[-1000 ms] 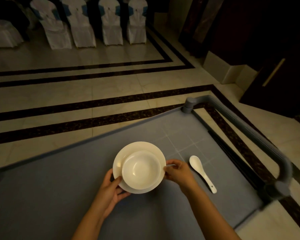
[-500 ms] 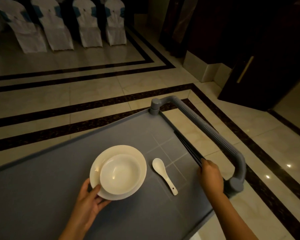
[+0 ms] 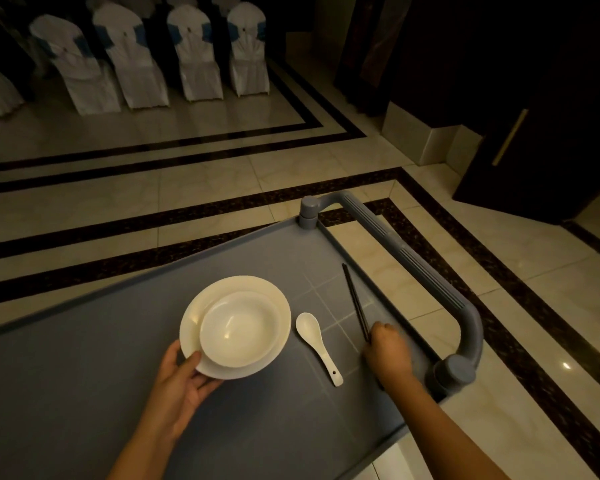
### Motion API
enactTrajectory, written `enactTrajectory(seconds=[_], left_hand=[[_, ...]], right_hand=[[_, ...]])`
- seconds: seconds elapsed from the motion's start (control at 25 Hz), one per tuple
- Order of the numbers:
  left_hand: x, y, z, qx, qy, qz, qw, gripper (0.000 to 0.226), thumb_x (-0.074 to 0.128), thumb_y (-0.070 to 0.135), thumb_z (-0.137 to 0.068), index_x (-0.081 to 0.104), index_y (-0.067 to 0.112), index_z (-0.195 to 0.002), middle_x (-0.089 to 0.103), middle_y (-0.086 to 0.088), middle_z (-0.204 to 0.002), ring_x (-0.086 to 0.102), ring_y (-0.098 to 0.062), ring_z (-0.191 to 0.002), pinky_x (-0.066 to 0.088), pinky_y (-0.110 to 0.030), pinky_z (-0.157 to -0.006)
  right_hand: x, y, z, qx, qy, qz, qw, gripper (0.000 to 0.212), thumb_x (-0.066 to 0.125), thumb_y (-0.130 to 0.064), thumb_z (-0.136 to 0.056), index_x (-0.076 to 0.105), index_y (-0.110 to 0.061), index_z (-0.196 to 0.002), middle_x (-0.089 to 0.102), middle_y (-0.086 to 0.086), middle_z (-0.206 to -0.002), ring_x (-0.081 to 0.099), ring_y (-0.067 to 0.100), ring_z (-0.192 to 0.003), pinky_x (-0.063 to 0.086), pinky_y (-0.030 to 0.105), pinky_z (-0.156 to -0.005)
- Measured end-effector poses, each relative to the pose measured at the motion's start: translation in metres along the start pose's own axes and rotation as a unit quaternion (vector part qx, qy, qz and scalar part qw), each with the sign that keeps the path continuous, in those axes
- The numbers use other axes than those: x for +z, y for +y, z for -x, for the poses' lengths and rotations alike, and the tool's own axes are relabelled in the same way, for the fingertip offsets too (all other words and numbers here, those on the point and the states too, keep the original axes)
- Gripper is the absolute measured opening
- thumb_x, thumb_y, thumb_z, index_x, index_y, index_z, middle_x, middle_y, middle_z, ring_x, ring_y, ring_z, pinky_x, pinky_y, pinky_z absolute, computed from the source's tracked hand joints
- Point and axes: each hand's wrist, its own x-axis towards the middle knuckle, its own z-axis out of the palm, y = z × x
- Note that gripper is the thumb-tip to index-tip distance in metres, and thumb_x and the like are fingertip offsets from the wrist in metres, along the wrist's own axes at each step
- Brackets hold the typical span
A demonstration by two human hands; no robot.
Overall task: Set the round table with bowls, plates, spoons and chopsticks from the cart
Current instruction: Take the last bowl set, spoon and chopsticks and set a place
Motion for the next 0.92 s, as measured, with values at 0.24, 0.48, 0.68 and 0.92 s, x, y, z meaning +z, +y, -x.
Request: enactTrajectory(seconds=[0.24,0.48,0.68,0.92], left_hand=[[-0.011,0.0,0.01,0.012,0.015,0.011,1.0,0.031,0.044,0.007,-0.094,0.047,0.021,-0.121,0.053,-0.012,-0.127,0.061,-0.028,-0.1,0.059,-0.031,-0.057],[-0.025,0.005,0.019,0.018,0.04,0.022,0.999,0.031,0.047,0.008,-0.093,0.048,0.023,-0.119,0.054,-0.01,-0.124,0.061,-0.027,-0.098,0.06,-0.032,-0.057],[-0.035,0.007,0.023,0.018,0.049,0.027,0.998,0.04,0.046,0.008,-0.093,0.043,0.02,-0.131,0.051,-0.012,-0.129,0.059,-0.029,-0.1,0.06,-0.033,-0.059],[-0.04,0.014,0.025,0.018,0.038,0.023,0.999,0.034,0.047,0.008,-0.093,0.045,0.021,-0.124,0.051,-0.013,-0.129,0.061,-0.028,-0.098,0.058,-0.041,-0.069]], right_hand=[[0.011,-0.03,-0.001,0.033,-0.065,-0.168,0.983,0.02,0.067,-0.019,-0.078,0.06,-0.009,-0.093,0.061,0.008,-0.089,0.054,0.018,-0.079,0.048,0.031,-0.07],[0.023,-0.041,0.006,0.01,-0.094,-0.166,0.982,0.019,0.066,-0.017,-0.079,0.065,-0.009,-0.096,0.068,0.01,-0.099,0.062,0.021,-0.088,0.045,0.026,-0.069],[0.026,-0.046,0.01,0.041,-0.106,-0.157,0.981,0.017,0.066,-0.02,-0.08,0.067,-0.01,-0.094,0.066,0.008,-0.091,0.059,0.018,-0.079,0.049,0.031,-0.072],[0.038,-0.065,0.025,0.066,-0.11,-0.18,0.975,0.019,0.067,-0.016,-0.078,0.07,-0.008,-0.094,0.071,0.012,-0.098,0.066,0.023,-0.091,0.046,0.026,-0.068]])
